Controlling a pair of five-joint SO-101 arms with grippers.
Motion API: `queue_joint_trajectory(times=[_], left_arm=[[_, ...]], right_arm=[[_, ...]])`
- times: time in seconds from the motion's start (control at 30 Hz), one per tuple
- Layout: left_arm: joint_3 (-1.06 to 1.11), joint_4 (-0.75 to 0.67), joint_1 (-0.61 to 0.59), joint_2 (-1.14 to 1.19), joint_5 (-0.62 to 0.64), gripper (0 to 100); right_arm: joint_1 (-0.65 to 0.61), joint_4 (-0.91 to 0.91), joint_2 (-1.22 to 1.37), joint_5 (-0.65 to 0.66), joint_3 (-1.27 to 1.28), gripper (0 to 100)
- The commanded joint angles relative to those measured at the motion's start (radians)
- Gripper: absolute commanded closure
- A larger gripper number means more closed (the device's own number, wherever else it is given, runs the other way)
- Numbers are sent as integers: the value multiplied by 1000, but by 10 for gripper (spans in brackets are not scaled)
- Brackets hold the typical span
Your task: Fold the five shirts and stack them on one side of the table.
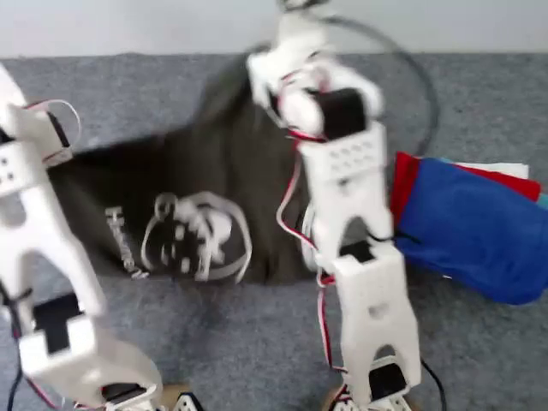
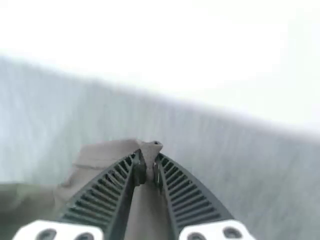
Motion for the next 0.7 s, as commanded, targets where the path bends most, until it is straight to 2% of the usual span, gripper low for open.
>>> queue_joint_trajectory(times=[0.0, 0.17, 0.37, 0.47, 0.67], left_arm=[[-44, -12, 6, -249, 17, 988], [-42, -46, 2, -534, 74, 988], [-39, -41, 2, -787, 81, 988], [-39, -18, 2, -858, 80, 988], [-27, -18, 2, -878, 78, 988]], right_arm=[[31, -74, -263, 6, -38, 990], [36, -136, -466, 8, -38, 991], [38, -213, -645, 9, 9, 991], [38, -278, -750, 9, 147, 991], [38, -521, -869, 9, 523, 991]])
